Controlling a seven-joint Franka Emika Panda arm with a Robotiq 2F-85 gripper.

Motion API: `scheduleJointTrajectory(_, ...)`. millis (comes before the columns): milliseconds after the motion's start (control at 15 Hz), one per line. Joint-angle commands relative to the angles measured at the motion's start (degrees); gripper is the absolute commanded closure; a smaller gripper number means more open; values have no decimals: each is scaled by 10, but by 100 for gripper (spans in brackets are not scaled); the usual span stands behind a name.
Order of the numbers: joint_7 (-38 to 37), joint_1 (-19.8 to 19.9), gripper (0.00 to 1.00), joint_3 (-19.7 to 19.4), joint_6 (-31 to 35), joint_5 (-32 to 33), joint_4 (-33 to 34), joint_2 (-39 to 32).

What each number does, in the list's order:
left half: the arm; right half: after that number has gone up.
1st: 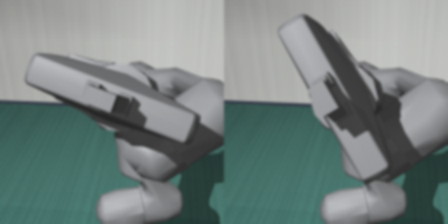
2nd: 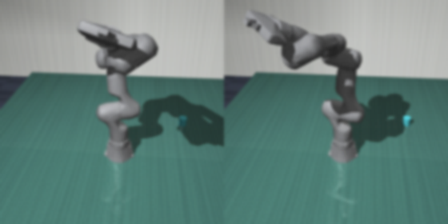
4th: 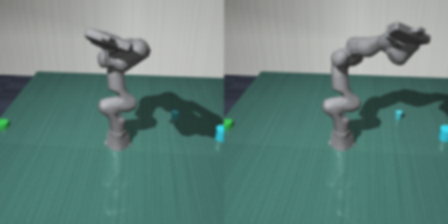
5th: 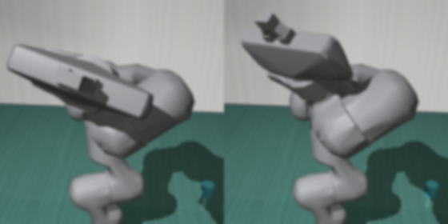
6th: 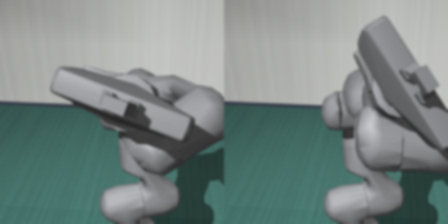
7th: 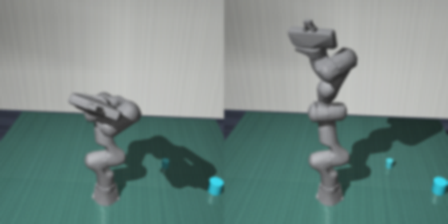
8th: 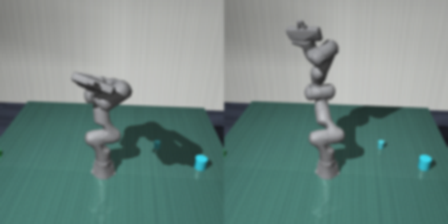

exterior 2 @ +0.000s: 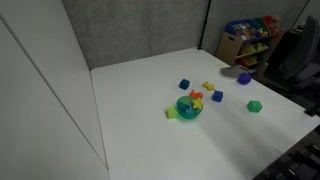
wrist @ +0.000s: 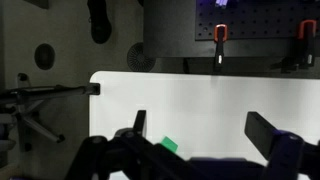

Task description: Put the orange toy in the bowl

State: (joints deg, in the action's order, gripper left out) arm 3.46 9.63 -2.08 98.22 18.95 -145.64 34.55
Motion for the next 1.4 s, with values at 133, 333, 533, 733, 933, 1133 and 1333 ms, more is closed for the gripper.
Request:
scheduleJointTrajectory(133,-6,-14,0,-12,-3,5,1,0)
scheduleJointTrajectory(333,-8,-15,0,-12,-4,3,6,-5)
scheduleJointTrajectory(533,-18,-23,0,-9,-2,-8,24,-25)
scheduleJointTrajectory(733,-38,-39,0,-2,15,-26,44,-61)
scheduleJointTrajectory(933,-58,-53,0,-1,50,-57,72,-106)
scheduleJointTrajectory(1133,-71,-61,0,0,98,-89,102,-158)
scheduleJointTrajectory(1333,-93,-64,0,4,158,-116,139,-221)
